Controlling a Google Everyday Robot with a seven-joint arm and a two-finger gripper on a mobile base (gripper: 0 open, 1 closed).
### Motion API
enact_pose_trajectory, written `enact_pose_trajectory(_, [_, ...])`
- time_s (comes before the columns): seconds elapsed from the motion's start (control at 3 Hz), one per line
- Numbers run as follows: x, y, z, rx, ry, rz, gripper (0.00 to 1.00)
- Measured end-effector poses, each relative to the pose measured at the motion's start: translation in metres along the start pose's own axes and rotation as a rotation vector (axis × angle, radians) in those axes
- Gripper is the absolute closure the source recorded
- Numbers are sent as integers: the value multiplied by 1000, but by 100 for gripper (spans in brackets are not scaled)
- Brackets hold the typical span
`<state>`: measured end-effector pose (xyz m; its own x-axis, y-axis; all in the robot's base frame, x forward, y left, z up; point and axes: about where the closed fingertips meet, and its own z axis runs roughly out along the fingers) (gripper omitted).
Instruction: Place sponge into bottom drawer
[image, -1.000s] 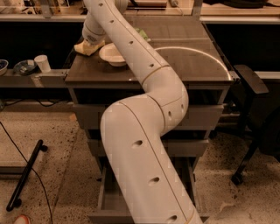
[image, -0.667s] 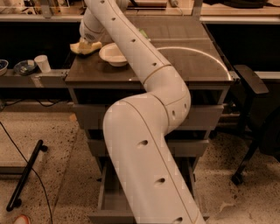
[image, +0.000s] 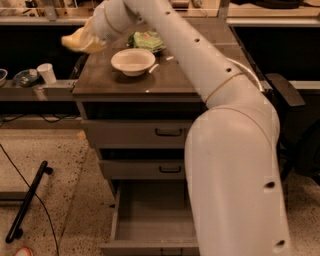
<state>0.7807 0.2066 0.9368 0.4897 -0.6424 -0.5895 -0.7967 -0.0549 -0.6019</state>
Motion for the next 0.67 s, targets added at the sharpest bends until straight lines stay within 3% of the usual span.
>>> enact_pose_trajectory(0.33, [-20, 57, 0, -83, -70, -178, 100])
enact_pose_trajectory(0.67, [-17, 109, -15, -157, -32, -375, 100])
